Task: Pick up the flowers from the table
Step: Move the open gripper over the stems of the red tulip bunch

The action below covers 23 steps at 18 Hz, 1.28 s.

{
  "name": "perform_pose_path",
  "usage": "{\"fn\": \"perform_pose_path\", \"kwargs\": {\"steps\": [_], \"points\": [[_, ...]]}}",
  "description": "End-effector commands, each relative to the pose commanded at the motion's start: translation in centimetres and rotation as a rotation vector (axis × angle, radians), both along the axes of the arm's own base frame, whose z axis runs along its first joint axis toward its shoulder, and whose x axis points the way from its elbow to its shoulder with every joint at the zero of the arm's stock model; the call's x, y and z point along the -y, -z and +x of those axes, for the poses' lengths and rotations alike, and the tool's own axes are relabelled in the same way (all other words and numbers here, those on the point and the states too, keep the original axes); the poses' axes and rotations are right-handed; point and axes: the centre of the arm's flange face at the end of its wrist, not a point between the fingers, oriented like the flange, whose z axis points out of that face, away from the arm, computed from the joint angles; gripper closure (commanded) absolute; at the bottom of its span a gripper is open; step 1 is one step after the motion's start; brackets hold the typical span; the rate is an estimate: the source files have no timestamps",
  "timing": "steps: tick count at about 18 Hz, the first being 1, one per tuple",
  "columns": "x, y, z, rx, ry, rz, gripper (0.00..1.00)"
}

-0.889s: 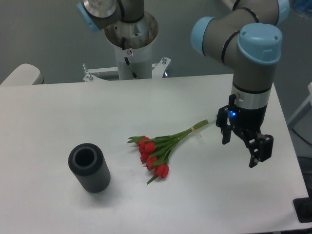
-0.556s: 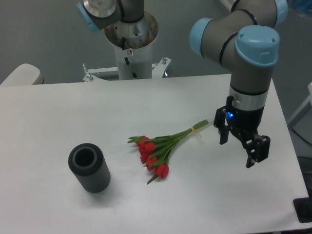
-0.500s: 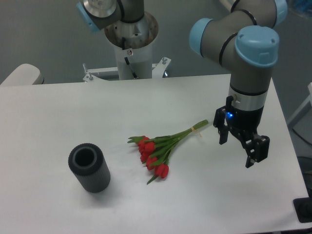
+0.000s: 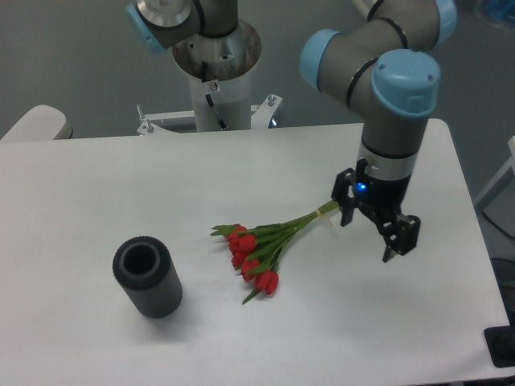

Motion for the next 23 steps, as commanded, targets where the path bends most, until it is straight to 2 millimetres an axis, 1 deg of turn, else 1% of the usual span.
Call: {"fn": "perform_pose_path", "kwargs": {"steps": [2,4,5,7,9,12,14,16,19,20,23], "points": [[1.0,1.9,1.3,0.025,-0.073,-0.045,0.0],[1.6,4.1,2.2,0.058,-0.144,-0.075,0.0],[1.8,4.7,2.4,0.064,-0.166,-0.084,0.0],[2.4,6.6,3.4,0.1,-0.182,-0.104,0.0],[2.8,8.2,4.0,0.111,-0.187,-0.11,0.0],[3.3,9.4,4.7,0.107,-0.203,-0.109,0.0],[3.8,10.7,5.7,0.129,-0.199,-0.123,0.0],[4.0,11.0,6.0,0.118,-0.193,-0.113,0.0],[3.2,12.3,7.6,0.105,-0.133,-0.113,0.0],[2.9,12.4,7.7,0.089,-0.118,-0.103,0.0],[3.1,13.1,8.1,0.09,-0.113,-0.104,0.0]]}}
